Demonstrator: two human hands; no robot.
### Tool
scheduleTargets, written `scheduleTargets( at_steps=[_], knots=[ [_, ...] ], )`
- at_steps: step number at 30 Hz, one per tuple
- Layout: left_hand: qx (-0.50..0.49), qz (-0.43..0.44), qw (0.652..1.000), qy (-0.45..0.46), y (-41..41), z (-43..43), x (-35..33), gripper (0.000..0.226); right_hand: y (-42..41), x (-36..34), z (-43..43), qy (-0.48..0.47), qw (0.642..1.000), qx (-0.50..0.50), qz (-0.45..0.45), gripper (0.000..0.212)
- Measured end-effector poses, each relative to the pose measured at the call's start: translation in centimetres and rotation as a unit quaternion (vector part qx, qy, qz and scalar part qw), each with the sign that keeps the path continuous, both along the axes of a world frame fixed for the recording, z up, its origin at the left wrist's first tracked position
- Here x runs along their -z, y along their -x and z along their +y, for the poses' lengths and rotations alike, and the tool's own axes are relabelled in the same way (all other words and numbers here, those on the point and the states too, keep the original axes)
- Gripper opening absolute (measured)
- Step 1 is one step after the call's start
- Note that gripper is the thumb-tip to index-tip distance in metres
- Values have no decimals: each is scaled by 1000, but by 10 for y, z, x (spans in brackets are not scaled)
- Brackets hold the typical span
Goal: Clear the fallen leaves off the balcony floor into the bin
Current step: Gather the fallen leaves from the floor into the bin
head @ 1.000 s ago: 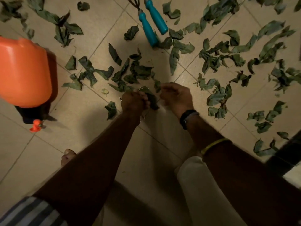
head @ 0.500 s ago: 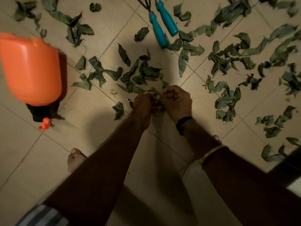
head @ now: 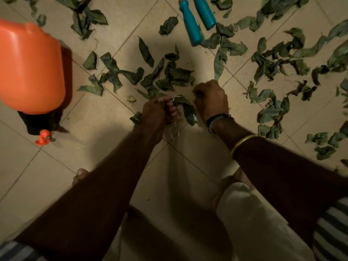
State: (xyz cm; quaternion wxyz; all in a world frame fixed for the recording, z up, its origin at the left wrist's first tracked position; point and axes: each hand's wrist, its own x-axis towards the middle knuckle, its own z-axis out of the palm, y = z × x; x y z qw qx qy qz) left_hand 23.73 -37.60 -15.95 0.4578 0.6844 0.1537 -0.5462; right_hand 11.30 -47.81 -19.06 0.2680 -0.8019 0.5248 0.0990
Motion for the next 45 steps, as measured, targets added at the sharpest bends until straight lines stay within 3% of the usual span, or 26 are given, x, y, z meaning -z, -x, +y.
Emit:
scheduleTargets(
  at_steps=[2,3,6,8,11,15,18,21,24,27,29,31,34,38,40,42,45],
  knots=[
    [-19,3,1000,9,2,5,4,26,2,1,2,-9,999,43,-18,16],
    [-28,4,1000,8,5,7,5,26,3,-3,5,-26,992,114,-45,15],
    [-44,9,999,2,12,8,-5,25,-1,-27,25,-137,907,358,-175,12],
    [-38,24,999,4,14,6,-15,25,-7,-47,42,-173,883,381,-213,14],
    [-11,49,999,14,17,0,-32,26,-21,-67,63,-220,870,373,-237,18],
    [9,15,999,30,9,4,-43,24,-36,-71,72,-195,921,264,-209,14],
    [5,-15,1000,4,-8,10,-33,19,-35,-64,64,-163,941,211,-210,14],
    [-50,11,999,19,-19,15,-25,21,-33,-44,52,-20,971,206,-122,19],
    [-99,28,995,21,-20,21,-19,22,-38,-19,51,-40,996,74,-21,42],
    [-89,19,996,12,-17,33,-16,20,-40,-3,52,-45,999,-9,25,26],
    [-80,15,997,14,-14,42,-16,21,-40,-1,51,-46,997,57,-7,11],
    [-82,16,996,13,-14,50,-21,20,-37,-13,52,-97,974,190,-82,5],
    [-87,6,996,-5,-19,55,-34,19,-35,-52,61,-196,891,357,-201,12],
    [-80,26,996,-27,-21,49,-56,19,-45,-107,76,-297,773,439,-348,22],
    [-57,47,997,0,-22,44,-70,22,-53,-120,87,-316,741,453,-381,28],
    [-50,76,995,44,-24,40,-83,29,-62,-124,99,-293,765,444,-364,28],
    [-57,110,990,72,-26,41,-94,35,-73,-122,115,-157,877,363,-273,15]
  ],
)
